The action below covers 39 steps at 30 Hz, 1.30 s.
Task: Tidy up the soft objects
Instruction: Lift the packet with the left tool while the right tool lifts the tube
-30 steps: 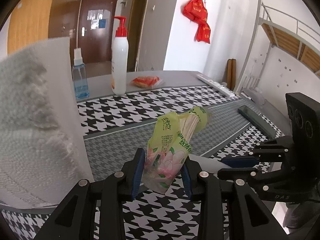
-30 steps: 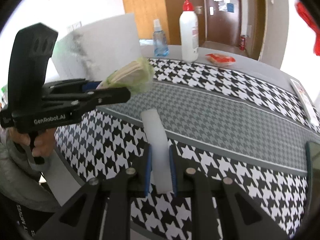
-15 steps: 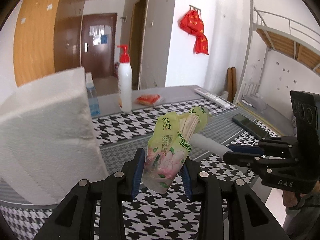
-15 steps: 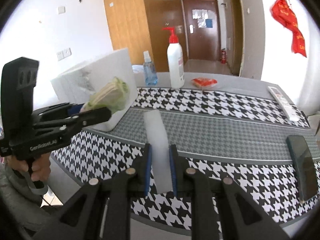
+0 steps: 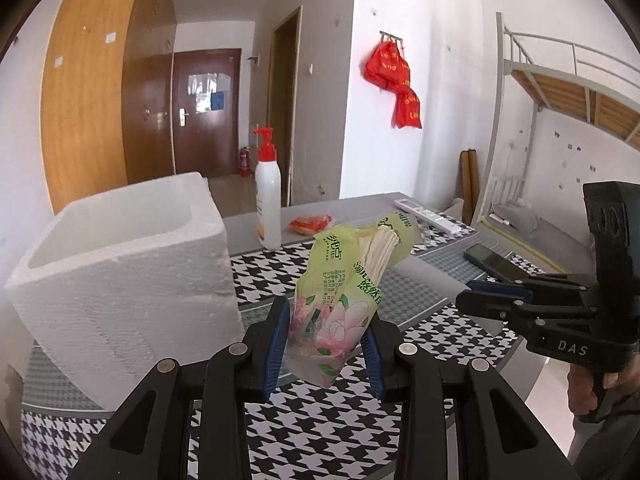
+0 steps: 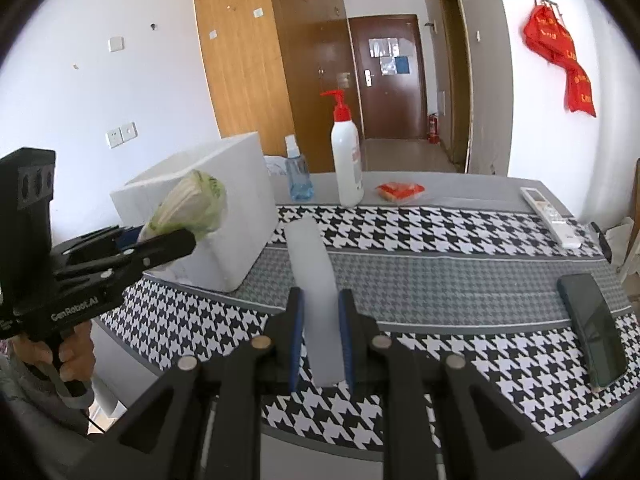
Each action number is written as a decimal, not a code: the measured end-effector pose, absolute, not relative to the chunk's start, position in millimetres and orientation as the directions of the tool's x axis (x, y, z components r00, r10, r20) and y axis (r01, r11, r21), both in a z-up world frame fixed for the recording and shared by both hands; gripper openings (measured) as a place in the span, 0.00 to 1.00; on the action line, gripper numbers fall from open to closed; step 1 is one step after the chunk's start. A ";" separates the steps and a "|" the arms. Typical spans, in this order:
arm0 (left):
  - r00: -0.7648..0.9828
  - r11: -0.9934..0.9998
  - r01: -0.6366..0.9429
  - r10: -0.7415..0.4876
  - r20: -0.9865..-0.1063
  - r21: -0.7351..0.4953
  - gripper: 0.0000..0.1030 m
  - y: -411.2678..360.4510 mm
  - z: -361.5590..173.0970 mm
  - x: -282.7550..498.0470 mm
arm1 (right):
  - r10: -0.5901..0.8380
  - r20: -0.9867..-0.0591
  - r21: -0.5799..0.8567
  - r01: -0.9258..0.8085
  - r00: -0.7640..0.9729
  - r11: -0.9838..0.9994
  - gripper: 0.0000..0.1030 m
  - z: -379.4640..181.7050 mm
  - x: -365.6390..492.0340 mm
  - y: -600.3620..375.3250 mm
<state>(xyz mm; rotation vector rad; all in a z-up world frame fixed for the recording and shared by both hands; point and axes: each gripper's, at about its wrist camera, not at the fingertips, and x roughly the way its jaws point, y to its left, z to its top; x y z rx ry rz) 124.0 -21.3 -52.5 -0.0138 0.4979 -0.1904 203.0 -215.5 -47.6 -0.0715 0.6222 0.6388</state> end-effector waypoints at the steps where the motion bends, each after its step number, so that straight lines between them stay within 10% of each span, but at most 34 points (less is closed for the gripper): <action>1: 0.864 0.983 0.175 -0.181 -0.470 -0.055 0.35 -21.0 -51.6 123.2 | 0.537 -0.561 0.125 -0.577 0.630 0.807 0.20 -46.2 202.7 -214.9; 39: 0.940 0.999 -0.036 0.034 -0.338 -0.001 0.35 30.8 -14.2 92.2 | 0.609 -0.430 0.106 -0.632 0.667 0.767 0.20 8.5 203.5 -174.7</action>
